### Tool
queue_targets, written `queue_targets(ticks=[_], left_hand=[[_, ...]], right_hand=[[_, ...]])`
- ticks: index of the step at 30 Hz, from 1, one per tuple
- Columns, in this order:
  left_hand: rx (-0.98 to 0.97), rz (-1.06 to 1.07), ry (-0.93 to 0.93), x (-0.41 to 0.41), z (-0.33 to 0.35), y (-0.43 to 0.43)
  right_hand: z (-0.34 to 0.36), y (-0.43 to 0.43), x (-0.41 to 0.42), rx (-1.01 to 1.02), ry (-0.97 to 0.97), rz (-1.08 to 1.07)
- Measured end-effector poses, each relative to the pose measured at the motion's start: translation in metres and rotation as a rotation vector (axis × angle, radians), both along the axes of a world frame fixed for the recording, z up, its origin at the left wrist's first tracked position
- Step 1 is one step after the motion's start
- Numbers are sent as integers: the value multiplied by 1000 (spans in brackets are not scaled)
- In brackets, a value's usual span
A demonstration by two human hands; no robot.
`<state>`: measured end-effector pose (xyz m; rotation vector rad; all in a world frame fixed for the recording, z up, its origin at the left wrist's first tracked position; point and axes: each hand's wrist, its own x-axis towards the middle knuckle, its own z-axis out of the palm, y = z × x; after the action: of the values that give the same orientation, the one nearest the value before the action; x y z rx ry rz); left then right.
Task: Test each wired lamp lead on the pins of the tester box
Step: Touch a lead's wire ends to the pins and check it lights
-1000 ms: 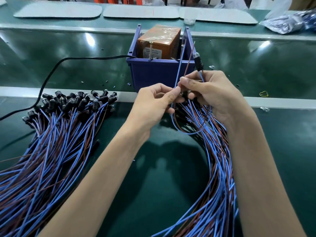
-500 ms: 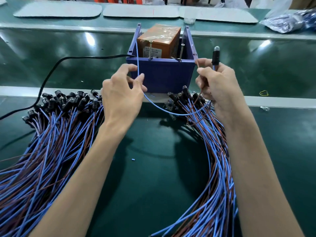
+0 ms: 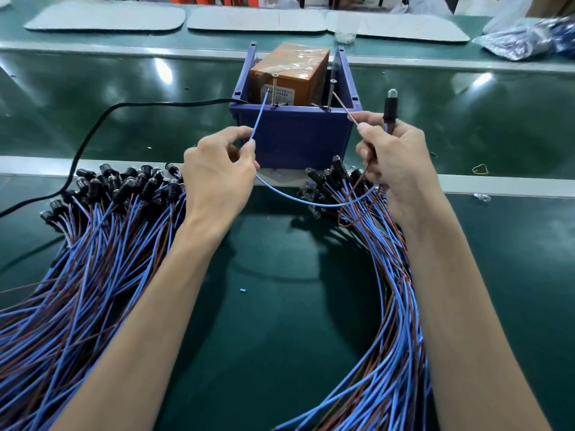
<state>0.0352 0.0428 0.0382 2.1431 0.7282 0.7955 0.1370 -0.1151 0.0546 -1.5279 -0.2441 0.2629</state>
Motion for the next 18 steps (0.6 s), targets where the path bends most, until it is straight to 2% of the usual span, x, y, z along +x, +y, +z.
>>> queue_targets(ticks=[18], left_hand=[[-23,-21,10,-2,4,-7]], right_hand=[[0,-2,-1,-2,-6,19]])
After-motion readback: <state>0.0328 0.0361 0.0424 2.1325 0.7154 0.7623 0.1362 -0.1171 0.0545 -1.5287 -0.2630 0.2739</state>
